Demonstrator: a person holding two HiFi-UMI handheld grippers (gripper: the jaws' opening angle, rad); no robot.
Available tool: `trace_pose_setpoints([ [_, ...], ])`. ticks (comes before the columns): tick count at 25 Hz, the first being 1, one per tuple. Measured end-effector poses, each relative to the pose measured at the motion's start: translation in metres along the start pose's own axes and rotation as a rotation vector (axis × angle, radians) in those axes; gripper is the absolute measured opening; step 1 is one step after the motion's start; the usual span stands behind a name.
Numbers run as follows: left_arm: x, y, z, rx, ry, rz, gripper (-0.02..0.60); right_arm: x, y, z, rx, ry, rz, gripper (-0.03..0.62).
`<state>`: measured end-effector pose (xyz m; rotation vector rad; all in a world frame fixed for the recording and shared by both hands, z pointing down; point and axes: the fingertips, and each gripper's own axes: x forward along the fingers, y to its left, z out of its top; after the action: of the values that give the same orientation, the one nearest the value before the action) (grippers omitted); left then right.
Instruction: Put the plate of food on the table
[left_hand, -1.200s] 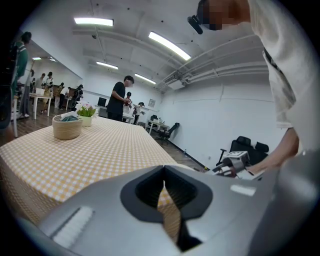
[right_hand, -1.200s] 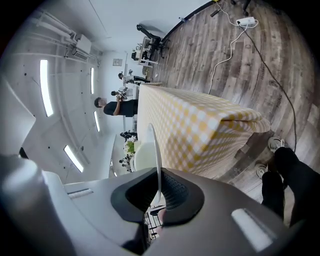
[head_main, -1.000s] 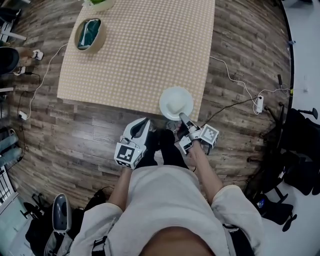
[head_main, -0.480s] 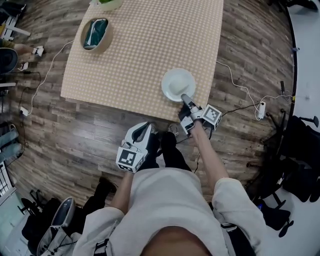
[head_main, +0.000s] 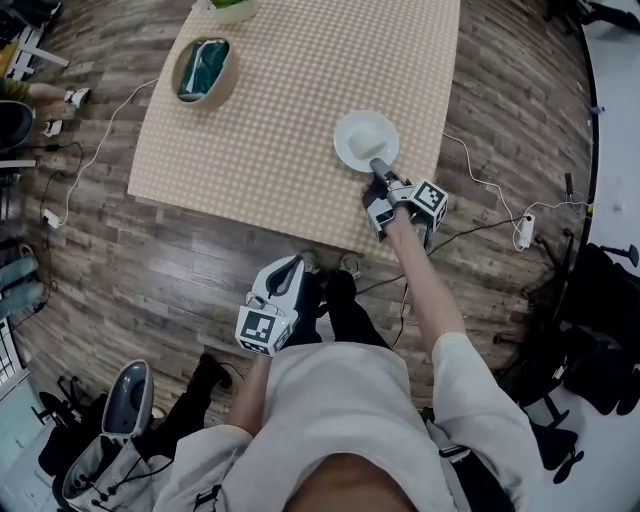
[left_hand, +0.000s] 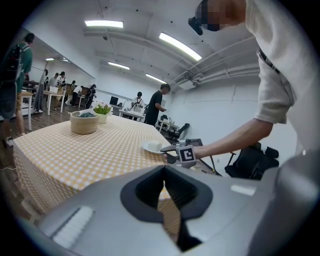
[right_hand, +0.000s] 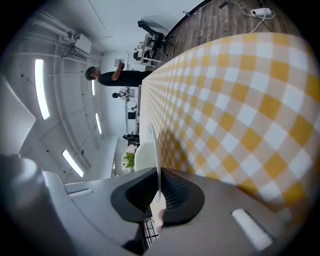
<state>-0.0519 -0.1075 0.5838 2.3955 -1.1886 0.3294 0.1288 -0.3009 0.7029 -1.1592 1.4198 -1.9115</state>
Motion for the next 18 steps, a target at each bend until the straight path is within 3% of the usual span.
trace_pose_setpoints([
  [13, -0.013, 0.008, -0.011, -0.019, 0.003, 0.051, 0.01, 0.056, 0.013, 0.03, 0.018, -0.036, 0.004, 0.014],
  [18, -0.023, 0.013, -0.01, -0.019, 0.001, 0.062, 0.011, 0.066, 0.016, 0.028, 0.01, -0.034, -0.035, 0.014],
])
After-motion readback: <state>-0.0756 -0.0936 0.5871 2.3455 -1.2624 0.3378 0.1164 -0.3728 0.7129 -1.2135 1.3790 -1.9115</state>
